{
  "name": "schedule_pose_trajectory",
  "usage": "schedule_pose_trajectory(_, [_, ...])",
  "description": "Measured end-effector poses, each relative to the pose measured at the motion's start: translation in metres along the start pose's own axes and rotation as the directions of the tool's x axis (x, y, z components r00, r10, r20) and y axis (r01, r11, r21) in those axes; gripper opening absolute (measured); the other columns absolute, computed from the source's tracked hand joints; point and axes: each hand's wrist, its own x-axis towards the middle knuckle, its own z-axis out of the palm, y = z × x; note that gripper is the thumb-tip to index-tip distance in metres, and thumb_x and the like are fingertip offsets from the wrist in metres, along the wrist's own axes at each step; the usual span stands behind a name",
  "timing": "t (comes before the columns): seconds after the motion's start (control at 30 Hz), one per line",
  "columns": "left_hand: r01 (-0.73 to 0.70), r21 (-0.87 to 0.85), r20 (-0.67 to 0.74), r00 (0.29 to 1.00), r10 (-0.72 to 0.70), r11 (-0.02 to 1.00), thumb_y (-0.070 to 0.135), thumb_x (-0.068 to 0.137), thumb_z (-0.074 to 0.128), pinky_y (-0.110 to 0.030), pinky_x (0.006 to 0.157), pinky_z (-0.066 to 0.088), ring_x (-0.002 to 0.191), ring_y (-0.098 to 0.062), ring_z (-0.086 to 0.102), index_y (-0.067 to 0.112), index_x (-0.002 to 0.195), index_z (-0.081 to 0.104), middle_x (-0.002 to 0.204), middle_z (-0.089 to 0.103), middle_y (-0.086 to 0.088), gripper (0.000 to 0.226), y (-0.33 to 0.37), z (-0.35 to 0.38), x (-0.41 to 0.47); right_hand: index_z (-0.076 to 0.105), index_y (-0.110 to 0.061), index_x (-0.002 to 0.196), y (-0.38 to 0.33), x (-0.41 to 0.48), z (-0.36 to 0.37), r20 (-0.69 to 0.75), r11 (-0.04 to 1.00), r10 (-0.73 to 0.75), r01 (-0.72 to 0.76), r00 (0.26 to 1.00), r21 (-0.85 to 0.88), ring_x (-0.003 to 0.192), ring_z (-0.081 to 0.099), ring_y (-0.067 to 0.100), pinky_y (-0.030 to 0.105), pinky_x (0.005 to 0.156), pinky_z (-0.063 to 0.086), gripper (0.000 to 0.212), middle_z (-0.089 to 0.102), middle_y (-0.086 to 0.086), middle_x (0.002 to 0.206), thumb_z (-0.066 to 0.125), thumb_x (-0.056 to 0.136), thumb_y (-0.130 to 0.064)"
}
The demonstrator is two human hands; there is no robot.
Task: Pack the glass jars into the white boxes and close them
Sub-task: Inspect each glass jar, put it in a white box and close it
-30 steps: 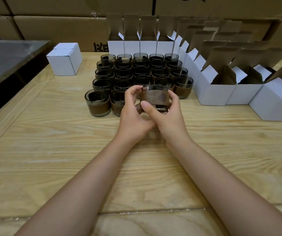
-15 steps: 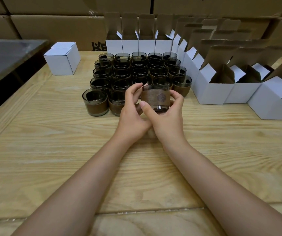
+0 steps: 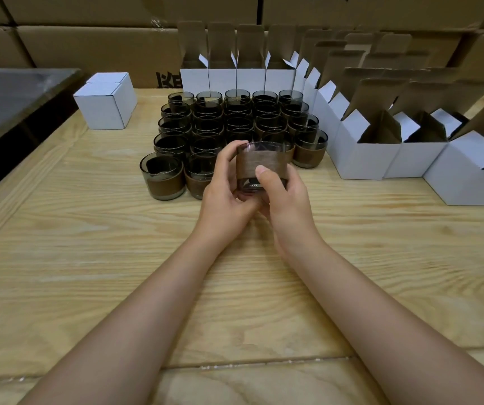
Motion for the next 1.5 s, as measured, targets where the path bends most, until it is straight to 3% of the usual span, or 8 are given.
schedule_pose_trajectory(0.2, [-0.027, 0.04, -0.029, 0.999, 0.028, 0.999, -0.002, 0.077, 0.073, -0.017, 0.083, 0.052, 0.102, 0.006, 0.062, 0.046, 0.12, 0.04, 0.11, 0.059, 0.039, 0.073, -0.003, -0.001, 0.001, 0.032, -0.018, 0.135, 0.002, -0.003, 0.001, -0.028, 0.973, -0.091, 0.083, 0.995, -0.215, 0.109, 0.059, 0.005, 0.024, 0.091, 0.051, 0.076, 0.053, 0.0, 0.124, 0.076, 0.077, -0.038])
schedule_pose_trajectory(0.37, [-0.065, 0.064, -0.052, 0.996, 0.068, 0.996, -0.004, 0.075, 0.073, -0.009, 0.075, 0.047, 0.098, 0.008, 0.061, 0.037, 0.125, 0.042, 0.111, 0.057, 0.04, 0.072, -0.006, -0.001, 0.001, 0.024, -0.023, 0.118, 0.006, -0.005, 0.004, -0.123, 0.922, -0.177, 0.12, 0.977, -0.368, 0.119, 0.049, 0.022, 0.03, 0.094, 0.048, 0.072, 0.039, 0.012, 0.13, 0.079, 0.074, -0.033])
schedule_pose_trajectory(0.53, [-0.037, 0.056, -0.043, 0.998, 0.039, 0.998, 0.003, 0.076, 0.075, -0.026, 0.09, 0.052, 0.108, 0.0, 0.062, 0.043, 0.13, 0.042, 0.118, 0.057, 0.036, 0.075, -0.007, 0.001, 0.0, 0.031, -0.02, 0.115, 0.006, -0.004, 0.002, -0.116, 0.942, -0.159, 0.116, 0.98, -0.313, 0.104, 0.06, 0.017, 0.031, 0.088, 0.052, 0.06, 0.052, 0.004, 0.117, 0.077, 0.078, -0.03])
schedule_pose_trajectory(0.7, [-0.029, 0.011, -0.022, 0.999, 0.029, 1.0, 0.006, 0.078, 0.077, -0.027, 0.1, 0.047, 0.127, 0.003, 0.047, 0.048, 0.142, 0.021, 0.152, 0.036, 0.008, 0.095, -0.004, 0.0, 0.001, 0.037, -0.023, 0.111, 0.008, -0.001, -0.002, -0.125, 0.971, -0.105, 0.075, 0.987, -0.227, 0.07, 0.06, -0.012, 0.009, 0.065, 0.046, 0.039, 0.057, -0.009, 0.093, 0.067, 0.087, -0.031])
schedule_pose_trajectory(0.9, [-0.015, -0.018, 0.018, 1.0, 0.015, 1.0, 0.006, 0.076, 0.077, -0.013, 0.089, 0.046, 0.12, 0.008, 0.05, 0.041, 0.147, 0.024, 0.148, 0.038, 0.019, 0.095, -0.005, -0.001, 0.001, 0.048, -0.014, 0.114, 0.003, 0.001, 0.001, -0.125, 0.997, -0.015, 0.004, 0.992, -0.081, 0.097, 0.065, 0.023, 0.037, 0.087, 0.051, 0.054, 0.066, 0.008, 0.106, 0.053, 0.071, -0.046])
schedule_pose_trajectory(1.17, [-0.052, 0.059, -0.022, 0.998, 0.053, 0.997, 0.006, 0.075, 0.074, -0.009, 0.084, 0.046, 0.107, 0.01, 0.057, 0.038, 0.134, 0.042, 0.115, 0.053, 0.041, 0.075, -0.006, -0.001, 0.001, 0.038, -0.024, 0.121, 0.006, -0.001, -0.002, -0.081, 0.987, -0.05, 0.037, 0.995, -0.154, 0.088, 0.064, 0.005, 0.026, 0.082, 0.052, 0.044, 0.059, -0.001, 0.11, 0.064, 0.088, -0.038])
schedule_pose_trajectory(1.3, [-0.055, 0.128, -0.049, 0.997, 0.061, 0.99, 0.017, 0.077, 0.072, -0.024, 0.092, 0.05, 0.11, 0.005, 0.057, 0.046, 0.134, 0.041, 0.119, 0.048, 0.045, 0.071, -0.003, -0.002, -0.001, 0.023, -0.023, 0.129, 0.01, -0.003, 0.001, -0.085, 0.947, -0.143, 0.112, 0.986, -0.302, 0.093, 0.066, 0.013, 0.032, 0.084, 0.056, 0.074, 0.048, 0.005, 0.123, 0.076, 0.078, -0.034])
schedule_pose_trajectory(1.5, [-0.04, 0.154, -0.059, 0.997, 0.049, 0.987, 0.01, 0.082, 0.065, -0.043, 0.102, 0.047, 0.124, -0.005, 0.052, 0.056, 0.133, 0.037, 0.135, 0.048, 0.028, 0.075, -0.004, -0.001, -0.001, 0.025, -0.026, 0.116, 0.014, -0.001, 0.0, -0.077, 0.939, -0.141, 0.109, 0.987, -0.325, 0.082, 0.065, 0.005, 0.025, 0.075, 0.055, 0.061, 0.056, -0.003, 0.103, 0.075, 0.08, -0.028])
